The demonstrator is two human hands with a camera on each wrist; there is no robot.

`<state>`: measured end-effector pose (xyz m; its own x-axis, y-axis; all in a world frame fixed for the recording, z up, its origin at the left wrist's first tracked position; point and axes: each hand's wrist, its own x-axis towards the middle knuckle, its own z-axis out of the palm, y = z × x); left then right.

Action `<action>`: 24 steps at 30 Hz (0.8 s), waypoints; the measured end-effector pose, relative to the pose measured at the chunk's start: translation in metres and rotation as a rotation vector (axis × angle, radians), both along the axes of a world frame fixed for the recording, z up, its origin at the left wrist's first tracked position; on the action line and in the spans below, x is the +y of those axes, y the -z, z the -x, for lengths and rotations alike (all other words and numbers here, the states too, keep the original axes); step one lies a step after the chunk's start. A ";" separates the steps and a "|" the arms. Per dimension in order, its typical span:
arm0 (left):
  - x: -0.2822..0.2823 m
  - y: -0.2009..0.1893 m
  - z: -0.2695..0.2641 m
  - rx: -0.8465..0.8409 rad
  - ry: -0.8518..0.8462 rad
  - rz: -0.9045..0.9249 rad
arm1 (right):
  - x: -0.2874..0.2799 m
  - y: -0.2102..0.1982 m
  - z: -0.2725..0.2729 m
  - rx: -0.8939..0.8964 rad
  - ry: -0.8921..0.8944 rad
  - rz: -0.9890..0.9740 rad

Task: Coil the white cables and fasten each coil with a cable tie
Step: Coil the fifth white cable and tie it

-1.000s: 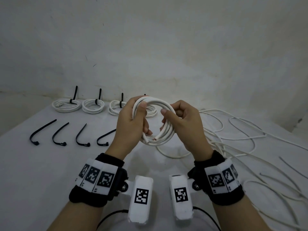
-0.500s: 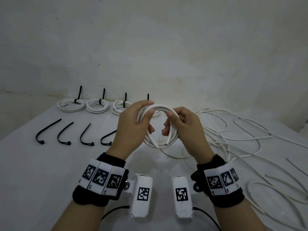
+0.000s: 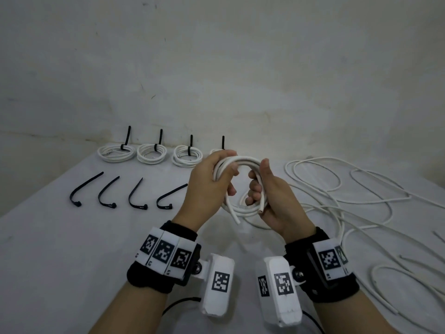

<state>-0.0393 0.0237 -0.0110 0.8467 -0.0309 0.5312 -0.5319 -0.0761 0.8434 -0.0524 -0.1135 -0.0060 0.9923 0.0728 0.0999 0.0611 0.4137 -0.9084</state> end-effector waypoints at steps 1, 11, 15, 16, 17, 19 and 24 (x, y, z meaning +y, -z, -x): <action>0.001 -0.001 0.000 0.014 0.033 -0.004 | 0.000 0.001 0.000 -0.006 0.007 0.000; 0.020 0.000 -0.016 0.217 0.132 -0.115 | -0.001 0.006 -0.005 0.080 0.177 -0.002; 0.073 0.002 -0.062 0.347 -0.312 -0.758 | -0.002 0.011 -0.009 0.106 0.215 0.005; 0.082 0.005 -0.070 0.426 -0.369 -0.937 | -0.002 0.012 -0.009 0.114 0.208 -0.009; 0.089 0.010 -0.076 0.498 -0.400 -1.080 | -0.002 0.012 -0.010 0.121 0.203 -0.022; 0.097 0.022 -0.084 0.578 -0.432 -1.244 | -0.002 0.011 -0.010 0.115 0.191 -0.043; 0.100 0.032 -0.086 0.577 -0.478 -1.336 | -0.007 0.012 -0.011 0.083 0.182 -0.051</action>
<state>0.0464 0.1232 -0.0428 0.9907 0.1233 -0.0573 0.1284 -0.9869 0.0974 -0.0414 -0.1205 -0.0177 0.9936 -0.1118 0.0166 0.0652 0.4479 -0.8917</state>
